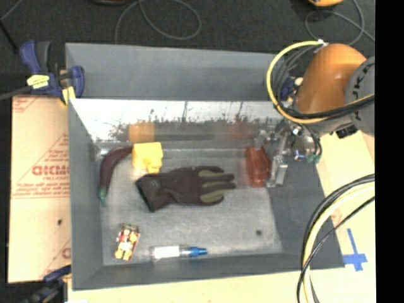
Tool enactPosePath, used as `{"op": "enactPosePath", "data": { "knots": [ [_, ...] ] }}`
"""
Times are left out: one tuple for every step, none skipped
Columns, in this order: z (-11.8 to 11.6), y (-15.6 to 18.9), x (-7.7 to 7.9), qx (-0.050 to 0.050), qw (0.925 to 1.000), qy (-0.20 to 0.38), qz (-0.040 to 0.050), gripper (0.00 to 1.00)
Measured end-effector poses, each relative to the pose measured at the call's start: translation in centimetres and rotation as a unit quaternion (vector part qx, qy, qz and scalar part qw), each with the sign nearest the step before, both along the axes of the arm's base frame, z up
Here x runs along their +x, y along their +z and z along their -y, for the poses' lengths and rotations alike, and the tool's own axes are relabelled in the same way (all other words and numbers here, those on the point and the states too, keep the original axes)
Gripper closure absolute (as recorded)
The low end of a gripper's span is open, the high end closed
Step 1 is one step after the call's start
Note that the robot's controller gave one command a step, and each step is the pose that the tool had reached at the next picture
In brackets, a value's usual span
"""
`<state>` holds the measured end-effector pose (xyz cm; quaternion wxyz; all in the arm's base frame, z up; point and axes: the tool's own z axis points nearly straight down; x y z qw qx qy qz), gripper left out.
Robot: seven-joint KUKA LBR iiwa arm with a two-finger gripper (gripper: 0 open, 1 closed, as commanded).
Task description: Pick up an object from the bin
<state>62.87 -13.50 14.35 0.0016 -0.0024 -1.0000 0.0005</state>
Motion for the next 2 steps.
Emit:
{"op": "enactPosePath", "data": {
  "knots": [
    [0.0, 0.5, 0.2, -0.001, 1.0, 0.001, 0.0039, 0.0],
    [-5.7, 0.4, -0.1, -0.001, 0.9992, 0.04, 0.0019, 0.0]
  ]
}}
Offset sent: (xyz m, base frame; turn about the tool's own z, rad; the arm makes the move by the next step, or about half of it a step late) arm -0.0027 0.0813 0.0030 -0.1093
